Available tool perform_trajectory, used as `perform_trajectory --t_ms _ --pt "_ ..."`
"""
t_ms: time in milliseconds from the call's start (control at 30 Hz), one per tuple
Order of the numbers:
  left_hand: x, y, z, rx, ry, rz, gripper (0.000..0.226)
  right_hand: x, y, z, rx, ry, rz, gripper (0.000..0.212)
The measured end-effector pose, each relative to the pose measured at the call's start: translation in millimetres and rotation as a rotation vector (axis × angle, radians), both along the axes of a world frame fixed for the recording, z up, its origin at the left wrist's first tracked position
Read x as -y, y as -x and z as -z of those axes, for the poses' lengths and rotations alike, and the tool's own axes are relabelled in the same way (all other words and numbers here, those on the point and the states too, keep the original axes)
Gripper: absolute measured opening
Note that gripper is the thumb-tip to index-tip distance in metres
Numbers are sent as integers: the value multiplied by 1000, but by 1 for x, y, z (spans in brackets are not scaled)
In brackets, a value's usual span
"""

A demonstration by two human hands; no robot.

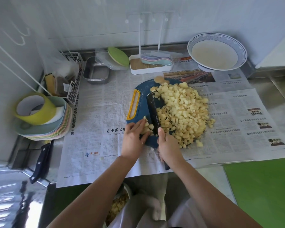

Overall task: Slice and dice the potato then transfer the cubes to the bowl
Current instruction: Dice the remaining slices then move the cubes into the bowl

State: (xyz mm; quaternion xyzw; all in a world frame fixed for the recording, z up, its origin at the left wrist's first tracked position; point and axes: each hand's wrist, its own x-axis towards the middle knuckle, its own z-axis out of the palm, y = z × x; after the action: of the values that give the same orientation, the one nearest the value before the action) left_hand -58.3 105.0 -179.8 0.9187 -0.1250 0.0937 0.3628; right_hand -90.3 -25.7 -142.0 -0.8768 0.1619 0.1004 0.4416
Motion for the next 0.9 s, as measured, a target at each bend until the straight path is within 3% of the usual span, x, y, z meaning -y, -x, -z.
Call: perform_trajectory --t_ms 267,400,533,633,767,900 --pt "1 -1 -4 -43 5 -14 53 5 9 -7 47 105 -36 55" --pt "-1 -1 -6 -71 34 -1 54 4 13 -12 134 21 -16 56" --pt "-6 1 -11 -79 41 13 60 5 14 -14 83 -62 -44 58" --pt "-11 1 -8 -13 -48 -47 63 6 17 -13 88 -61 -56 58" --pt "-13 8 0 25 -152 -129 52 6 23 -16 114 -71 -58 56" --pt "-17 8 0 -95 21 -123 38 6 29 -20 123 -10 -96 56"
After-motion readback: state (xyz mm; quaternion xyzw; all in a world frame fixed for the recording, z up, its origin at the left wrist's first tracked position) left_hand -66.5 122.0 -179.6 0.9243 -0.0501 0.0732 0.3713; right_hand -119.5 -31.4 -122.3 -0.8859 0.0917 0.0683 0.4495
